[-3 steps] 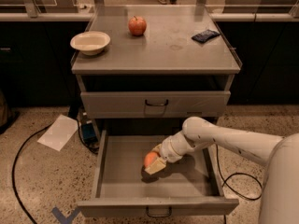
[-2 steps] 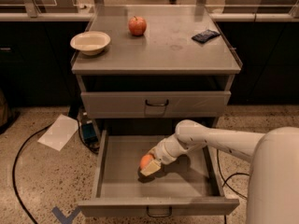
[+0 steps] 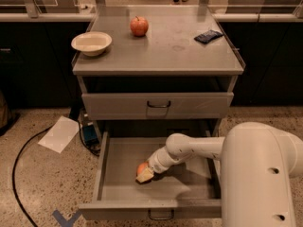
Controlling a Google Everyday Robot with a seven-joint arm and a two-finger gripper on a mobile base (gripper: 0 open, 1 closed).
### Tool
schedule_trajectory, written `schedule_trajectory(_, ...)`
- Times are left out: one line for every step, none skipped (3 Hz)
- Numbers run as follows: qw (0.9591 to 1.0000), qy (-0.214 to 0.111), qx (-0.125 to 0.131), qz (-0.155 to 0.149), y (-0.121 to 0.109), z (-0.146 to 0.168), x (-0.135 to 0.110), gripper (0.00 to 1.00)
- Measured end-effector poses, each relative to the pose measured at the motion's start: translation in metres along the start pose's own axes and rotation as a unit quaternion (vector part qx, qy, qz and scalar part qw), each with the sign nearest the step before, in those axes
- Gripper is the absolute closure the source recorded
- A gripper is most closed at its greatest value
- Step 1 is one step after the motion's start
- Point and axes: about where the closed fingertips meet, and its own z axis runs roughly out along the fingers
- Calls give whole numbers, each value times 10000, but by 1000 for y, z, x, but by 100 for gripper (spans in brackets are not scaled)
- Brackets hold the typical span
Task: Place orange into middle drawer
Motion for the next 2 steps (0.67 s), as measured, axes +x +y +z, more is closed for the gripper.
schedule_trajectory(9999, 22, 97, 138, -8, 3, 6, 100)
schedule_trajectory(9999, 22, 96, 138, -7, 3, 6, 100)
